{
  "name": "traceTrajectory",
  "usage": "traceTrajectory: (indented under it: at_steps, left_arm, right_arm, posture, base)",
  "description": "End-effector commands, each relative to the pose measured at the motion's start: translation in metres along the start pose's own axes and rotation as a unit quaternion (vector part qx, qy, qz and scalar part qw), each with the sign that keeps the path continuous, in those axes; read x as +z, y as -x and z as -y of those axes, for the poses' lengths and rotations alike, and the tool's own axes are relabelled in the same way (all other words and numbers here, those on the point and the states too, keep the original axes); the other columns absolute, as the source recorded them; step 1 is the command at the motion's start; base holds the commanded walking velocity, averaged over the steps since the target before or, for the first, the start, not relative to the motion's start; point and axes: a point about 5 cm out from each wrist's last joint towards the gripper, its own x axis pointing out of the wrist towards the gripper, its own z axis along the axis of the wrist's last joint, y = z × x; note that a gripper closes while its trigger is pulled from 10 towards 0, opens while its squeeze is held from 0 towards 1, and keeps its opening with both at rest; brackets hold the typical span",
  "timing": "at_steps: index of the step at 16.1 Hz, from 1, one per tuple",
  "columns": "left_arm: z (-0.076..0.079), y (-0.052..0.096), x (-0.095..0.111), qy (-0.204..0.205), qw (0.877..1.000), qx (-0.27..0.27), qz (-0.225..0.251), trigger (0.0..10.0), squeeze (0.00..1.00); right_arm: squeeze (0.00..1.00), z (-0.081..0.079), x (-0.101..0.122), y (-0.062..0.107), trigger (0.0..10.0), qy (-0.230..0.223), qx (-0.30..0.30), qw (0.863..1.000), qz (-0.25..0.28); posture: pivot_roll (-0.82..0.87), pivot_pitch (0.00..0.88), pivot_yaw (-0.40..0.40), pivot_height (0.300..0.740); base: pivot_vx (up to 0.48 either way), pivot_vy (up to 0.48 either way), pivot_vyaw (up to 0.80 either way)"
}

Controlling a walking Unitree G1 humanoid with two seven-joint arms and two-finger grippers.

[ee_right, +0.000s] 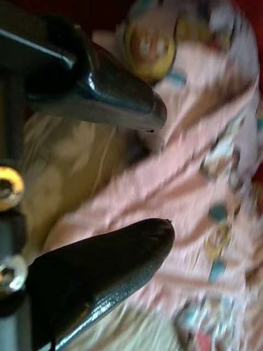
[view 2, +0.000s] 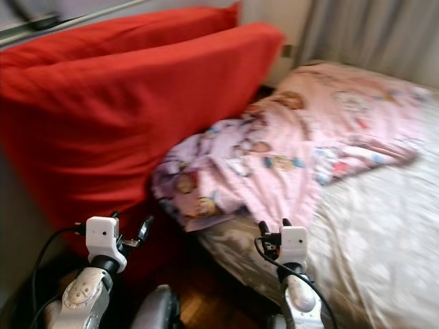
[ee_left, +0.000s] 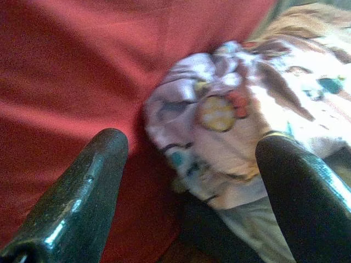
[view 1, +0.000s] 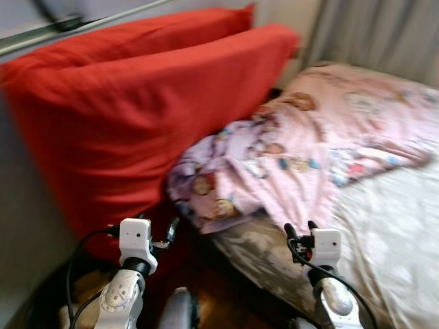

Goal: Clean up the room

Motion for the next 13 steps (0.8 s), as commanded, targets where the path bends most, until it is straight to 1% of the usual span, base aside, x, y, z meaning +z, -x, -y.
traceTrajectory:
  at_steps: [1,13]
  left_arm:
    - [0.0007,0.0,0.0014,0.0,1.0,-0.001,0.0,10.0,0.0]
    - [0.0002,0.0008,0.0013,0.001,1.0,-0.003,-0.002,10.0,0.0]
  right_arm:
    - [0.0,0.0004,0.0008,0.0003,10.0,-0.006,-0.003,1.0,0.005]
    - [0.0,0.0017,0.0007,-0.0002,10.0,-0.01,-0.012,1.0,0.004]
  posture:
    - [0.0,0.051,0.003,0.635]
    - [0.0,0.054,0.005,0.635]
  base:
    - [0.0,0.0,0.0]
    - [0.0,0.0,0.0]
